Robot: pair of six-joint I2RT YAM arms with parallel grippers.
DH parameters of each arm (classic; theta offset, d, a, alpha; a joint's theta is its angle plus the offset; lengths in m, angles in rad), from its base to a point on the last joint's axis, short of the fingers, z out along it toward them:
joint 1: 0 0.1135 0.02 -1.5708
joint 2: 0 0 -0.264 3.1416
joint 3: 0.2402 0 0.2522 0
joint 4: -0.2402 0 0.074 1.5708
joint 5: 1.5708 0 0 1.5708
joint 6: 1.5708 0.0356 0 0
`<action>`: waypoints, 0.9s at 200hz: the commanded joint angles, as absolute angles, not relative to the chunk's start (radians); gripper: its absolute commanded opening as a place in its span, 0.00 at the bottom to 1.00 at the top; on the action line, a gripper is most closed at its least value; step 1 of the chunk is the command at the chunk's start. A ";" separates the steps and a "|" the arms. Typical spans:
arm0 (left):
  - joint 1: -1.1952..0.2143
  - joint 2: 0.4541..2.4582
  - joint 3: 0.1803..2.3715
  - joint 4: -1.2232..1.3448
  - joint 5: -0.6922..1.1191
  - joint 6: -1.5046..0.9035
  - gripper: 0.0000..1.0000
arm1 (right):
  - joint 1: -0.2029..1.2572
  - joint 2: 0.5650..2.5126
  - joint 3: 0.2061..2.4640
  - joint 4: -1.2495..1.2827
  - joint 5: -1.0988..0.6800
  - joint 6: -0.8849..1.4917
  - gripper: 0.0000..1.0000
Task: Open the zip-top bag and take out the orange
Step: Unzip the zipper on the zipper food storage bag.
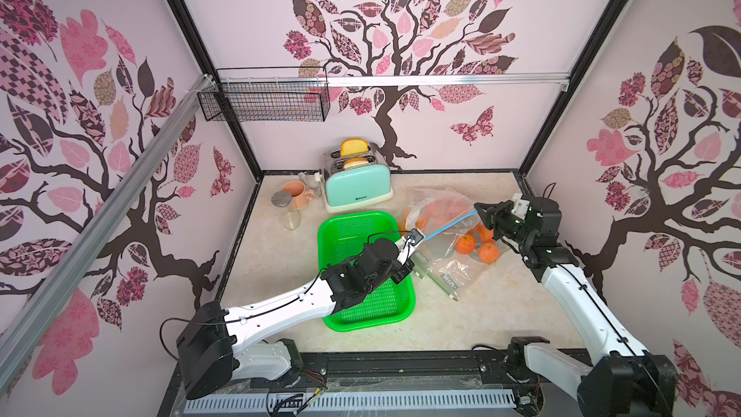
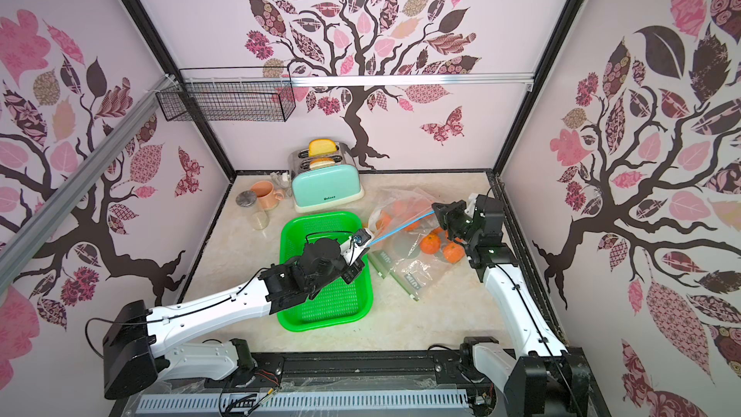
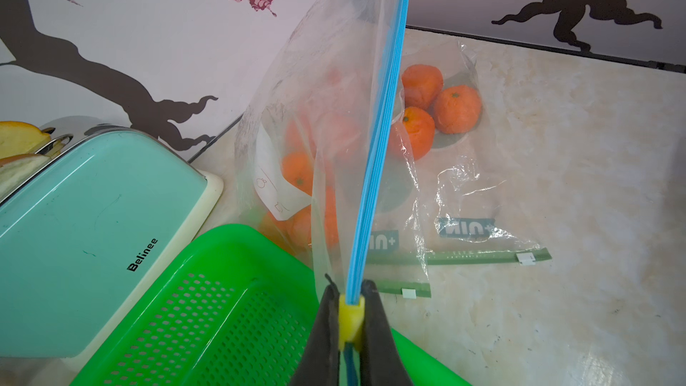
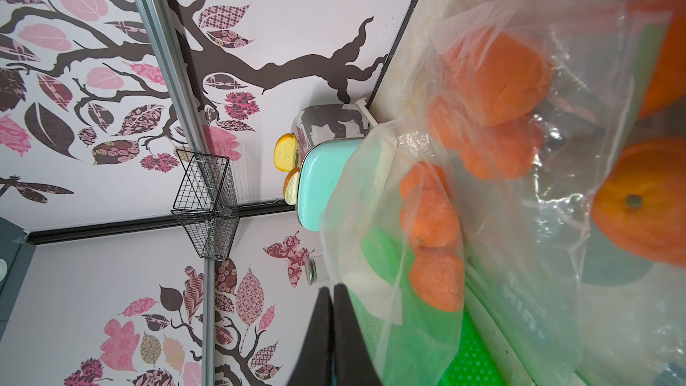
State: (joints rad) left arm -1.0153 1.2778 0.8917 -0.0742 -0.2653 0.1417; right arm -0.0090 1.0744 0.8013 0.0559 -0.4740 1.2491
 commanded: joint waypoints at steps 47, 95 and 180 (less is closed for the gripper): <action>-1.017 1.235 0.845 -0.194 -0.296 0.111 0.01 | -0.070 1.068 0.816 0.107 -0.322 1.226 0.00; -1.019 1.234 0.838 -0.190 -0.301 0.112 0.02 | -0.071 1.066 0.809 0.110 -0.328 1.226 0.00; -1.019 1.263 0.903 -0.169 -0.243 0.120 0.33 | -0.072 1.065 0.758 0.139 -0.394 1.253 0.00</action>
